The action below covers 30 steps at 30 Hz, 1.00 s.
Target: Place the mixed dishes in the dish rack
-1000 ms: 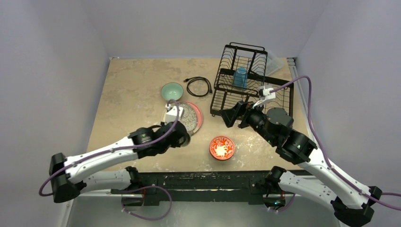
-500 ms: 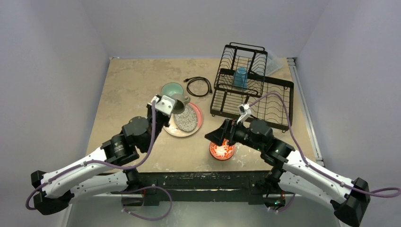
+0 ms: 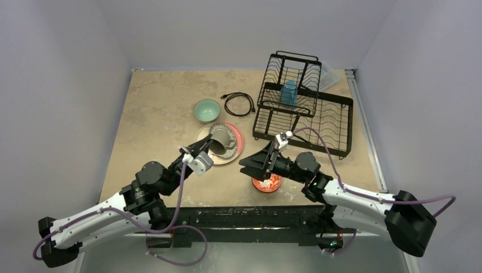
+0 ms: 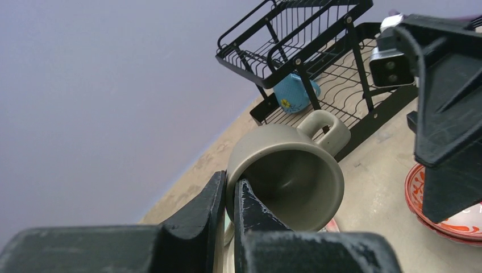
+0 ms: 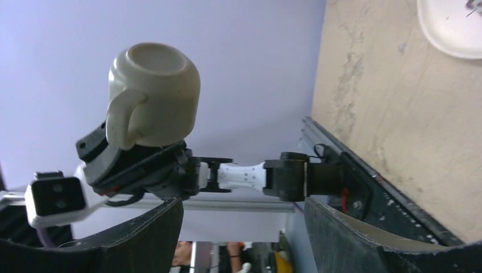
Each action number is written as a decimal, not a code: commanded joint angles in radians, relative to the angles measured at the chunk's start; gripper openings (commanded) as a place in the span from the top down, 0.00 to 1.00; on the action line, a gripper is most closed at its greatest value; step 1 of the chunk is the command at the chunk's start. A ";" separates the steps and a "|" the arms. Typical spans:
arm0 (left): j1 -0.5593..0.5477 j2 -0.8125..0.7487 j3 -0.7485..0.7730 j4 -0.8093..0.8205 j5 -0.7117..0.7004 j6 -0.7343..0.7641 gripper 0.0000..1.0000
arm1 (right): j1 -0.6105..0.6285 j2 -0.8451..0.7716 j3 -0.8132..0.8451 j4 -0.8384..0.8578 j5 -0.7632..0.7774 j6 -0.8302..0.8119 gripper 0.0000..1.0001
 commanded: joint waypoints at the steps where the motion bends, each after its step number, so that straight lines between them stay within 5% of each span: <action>1: -0.005 -0.002 -0.001 0.089 0.110 0.062 1.00 | 0.004 0.066 0.031 0.212 0.000 0.224 0.26; 5: -0.007 0.017 0.009 0.044 0.169 0.062 1.00 | 0.004 0.108 0.070 0.200 -0.005 0.301 0.35; 30: -0.014 0.045 0.030 -0.008 0.198 0.037 1.00 | 0.009 -0.002 0.113 0.044 0.036 0.300 0.37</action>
